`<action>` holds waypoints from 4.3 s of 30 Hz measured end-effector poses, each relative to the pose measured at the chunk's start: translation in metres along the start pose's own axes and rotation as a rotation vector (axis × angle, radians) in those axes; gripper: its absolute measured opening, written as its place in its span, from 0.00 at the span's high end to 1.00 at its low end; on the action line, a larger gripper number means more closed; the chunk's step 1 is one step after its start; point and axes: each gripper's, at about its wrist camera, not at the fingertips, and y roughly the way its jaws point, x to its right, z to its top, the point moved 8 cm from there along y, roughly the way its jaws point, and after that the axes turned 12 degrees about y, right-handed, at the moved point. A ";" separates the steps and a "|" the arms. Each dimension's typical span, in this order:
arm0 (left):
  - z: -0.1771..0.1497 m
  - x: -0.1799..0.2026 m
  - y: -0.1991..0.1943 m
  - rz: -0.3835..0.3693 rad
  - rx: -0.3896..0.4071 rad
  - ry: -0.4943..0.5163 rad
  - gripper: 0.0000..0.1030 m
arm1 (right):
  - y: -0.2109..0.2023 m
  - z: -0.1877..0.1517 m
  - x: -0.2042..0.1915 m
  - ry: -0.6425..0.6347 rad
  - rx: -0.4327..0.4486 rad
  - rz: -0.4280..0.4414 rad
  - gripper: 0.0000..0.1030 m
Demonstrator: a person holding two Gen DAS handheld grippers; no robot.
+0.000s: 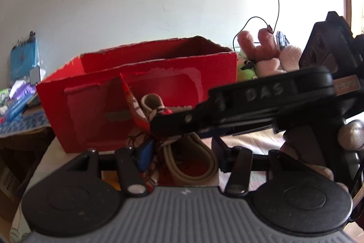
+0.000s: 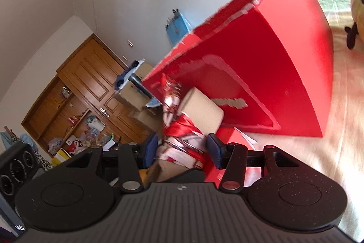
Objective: Organize objects
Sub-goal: 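Grasp the scarf bundle with beige strap in the right gripper, then lift the scarf bundle into the red box and open the right gripper, then withdraw the right gripper and move it to the red gift packet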
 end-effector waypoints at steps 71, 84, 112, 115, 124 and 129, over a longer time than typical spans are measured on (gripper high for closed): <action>0.150 -0.038 0.060 -0.383 0.137 -0.108 0.35 | -0.026 0.195 -0.013 0.088 0.205 0.019 0.65; 0.112 -0.114 0.136 -0.445 -0.225 -0.290 0.37 | 0.056 0.185 0.010 0.202 -0.157 -0.284 0.65; 0.079 -0.151 0.117 -0.423 -0.396 -0.181 0.40 | 0.069 0.137 0.028 0.136 -0.086 -0.833 0.68; 0.082 -0.170 0.097 -0.404 -0.360 -0.192 0.40 | 0.055 0.133 0.021 0.219 -0.026 -0.784 0.68; 0.086 -0.224 0.048 -0.346 -0.258 -0.202 0.38 | 0.000 0.106 -0.035 0.111 0.213 -0.730 0.68; 0.078 -0.239 0.027 -0.272 -0.239 -0.098 0.34 | -0.019 0.096 -0.050 0.103 0.286 -0.697 0.66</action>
